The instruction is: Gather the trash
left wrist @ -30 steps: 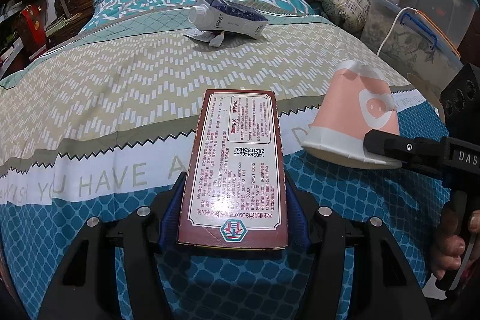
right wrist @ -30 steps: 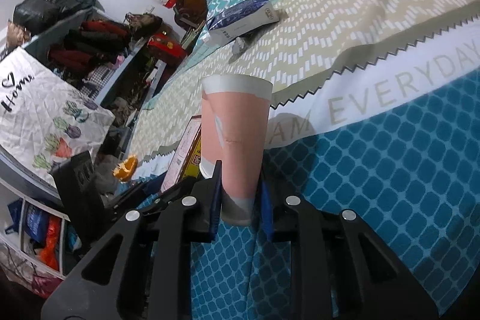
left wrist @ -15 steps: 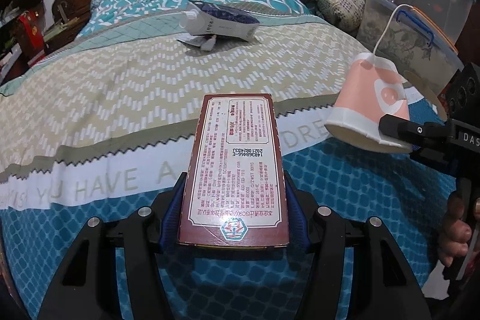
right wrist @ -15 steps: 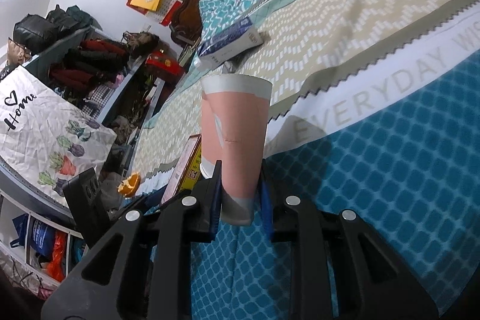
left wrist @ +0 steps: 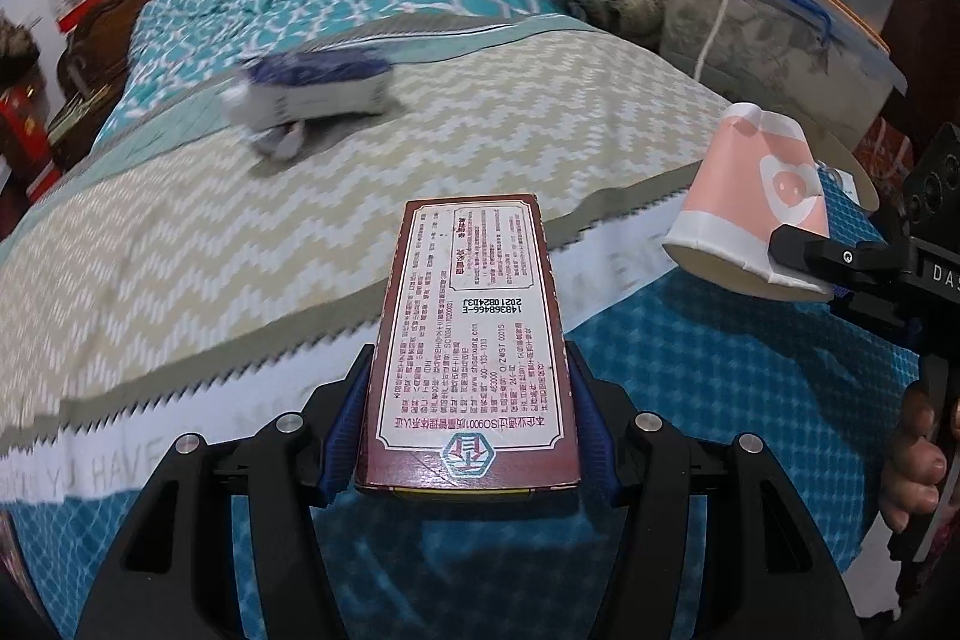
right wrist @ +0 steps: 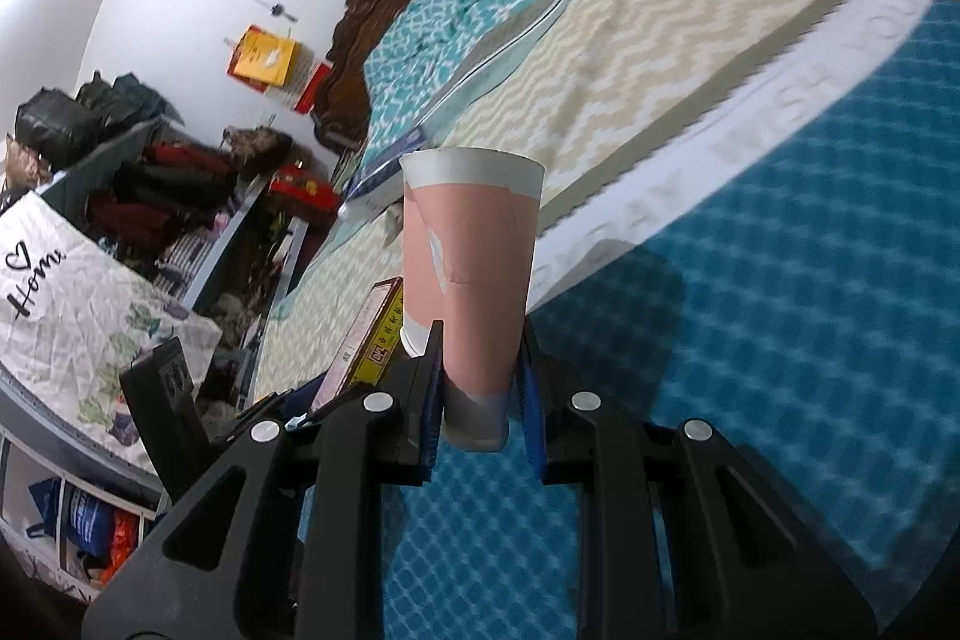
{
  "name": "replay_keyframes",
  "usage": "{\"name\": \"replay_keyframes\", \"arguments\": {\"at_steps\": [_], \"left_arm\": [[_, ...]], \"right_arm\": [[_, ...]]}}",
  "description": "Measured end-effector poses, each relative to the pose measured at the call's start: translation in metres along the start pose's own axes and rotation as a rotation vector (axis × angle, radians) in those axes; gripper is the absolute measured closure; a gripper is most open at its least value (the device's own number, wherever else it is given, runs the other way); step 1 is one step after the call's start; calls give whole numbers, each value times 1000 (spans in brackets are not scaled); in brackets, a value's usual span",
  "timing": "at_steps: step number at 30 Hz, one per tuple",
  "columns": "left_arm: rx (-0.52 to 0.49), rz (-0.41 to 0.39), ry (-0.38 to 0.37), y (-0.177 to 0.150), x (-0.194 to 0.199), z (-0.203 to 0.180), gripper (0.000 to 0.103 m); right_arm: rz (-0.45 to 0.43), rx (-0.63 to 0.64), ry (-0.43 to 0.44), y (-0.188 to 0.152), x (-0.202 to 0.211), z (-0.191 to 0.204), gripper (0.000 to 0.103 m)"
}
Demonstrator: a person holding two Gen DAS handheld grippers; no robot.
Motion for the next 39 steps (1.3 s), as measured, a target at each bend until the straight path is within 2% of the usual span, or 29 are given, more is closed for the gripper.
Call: {"name": "replay_keyframes", "arguments": {"at_steps": [17,23,26,28,31,35,39], "left_arm": [[-182,6,-22,54,-19,-97,47],[-260,10,-98,91,-26,-156,47],[-309,6,-158,117,-31,-199,47],[-339,3,-210,137,-36,-231,47],[-369,3,-277,163,-46,-278,47],[-394,21,-344,193,-65,-330,47],[-410,68,-379,216,-91,-373,46]], "right_arm": [[-132,-74,-36,24,77,-62,78],[-251,-119,-76,46,131,-101,78],[-340,-140,-140,61,173,-129,78],[-403,-142,-222,73,206,-151,78],[-457,-150,-302,89,237,-176,78],[-469,-136,-407,110,260,-205,78],[-435,-120,-491,127,257,-221,75]]}}
Point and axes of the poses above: each gripper's, at about its wrist camera, not at the fingertips, and x roughly against the way its jaws point, z to its left, y to its top, the point moved 9 cm from there along -x, roughly the way its jaws point, and after that the axes turned 7 degrees about z, right-handed, at the moved point
